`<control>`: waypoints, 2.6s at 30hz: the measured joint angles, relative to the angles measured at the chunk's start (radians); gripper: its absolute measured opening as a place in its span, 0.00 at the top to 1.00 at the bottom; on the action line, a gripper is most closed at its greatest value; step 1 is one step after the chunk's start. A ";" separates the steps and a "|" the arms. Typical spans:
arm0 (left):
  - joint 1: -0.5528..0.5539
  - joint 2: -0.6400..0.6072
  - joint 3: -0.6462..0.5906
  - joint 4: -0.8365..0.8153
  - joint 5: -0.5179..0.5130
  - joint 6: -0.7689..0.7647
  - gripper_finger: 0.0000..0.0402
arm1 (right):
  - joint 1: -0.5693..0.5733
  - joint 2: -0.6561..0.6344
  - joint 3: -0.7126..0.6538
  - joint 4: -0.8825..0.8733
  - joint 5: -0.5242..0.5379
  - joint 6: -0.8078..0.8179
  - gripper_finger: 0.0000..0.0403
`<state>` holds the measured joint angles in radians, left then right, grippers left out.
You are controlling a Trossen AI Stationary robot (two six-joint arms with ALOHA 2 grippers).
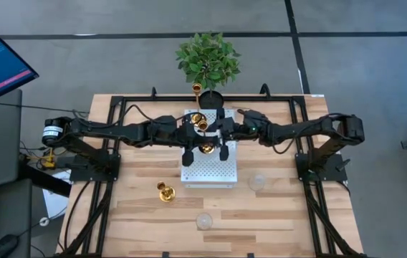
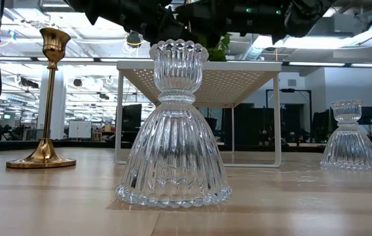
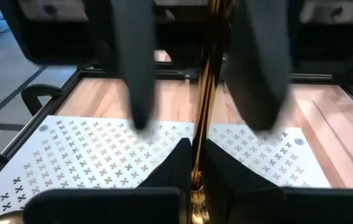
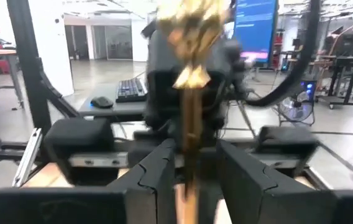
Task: Pick & Place candle stick holders
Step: Align the top gold candle holder with the other gold candle holder on the shelf
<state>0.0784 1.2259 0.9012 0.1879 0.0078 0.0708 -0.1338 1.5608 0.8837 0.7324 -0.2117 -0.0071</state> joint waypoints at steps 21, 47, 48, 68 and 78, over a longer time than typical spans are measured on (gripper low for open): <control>0.000 0.001 0.000 -0.008 -0.014 0.003 0.88 | -0.007 -0.031 0.000 -0.091 -0.028 -0.035 0.99; 0.005 -0.306 0.000 -0.269 -0.015 0.000 0.82 | -0.202 -0.193 -0.203 0.056 -0.035 -0.020 1.00; 0.005 -0.308 0.000 -0.269 -0.015 0.000 0.82 | -0.211 -0.178 -0.201 0.083 -0.046 -0.015 1.00; 0.005 -0.263 0.001 -0.286 -0.015 0.000 0.82 | -0.308 0.027 -0.117 0.162 -0.079 0.034 1.00; 0.005 -0.250 0.001 -0.287 -0.015 0.000 0.82 | -0.312 0.047 -0.077 0.110 -0.076 0.004 1.00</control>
<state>0.0834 0.9760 0.9020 -0.0994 -0.0074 0.0704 -0.4461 1.6073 0.8071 0.8421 -0.2875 -0.0033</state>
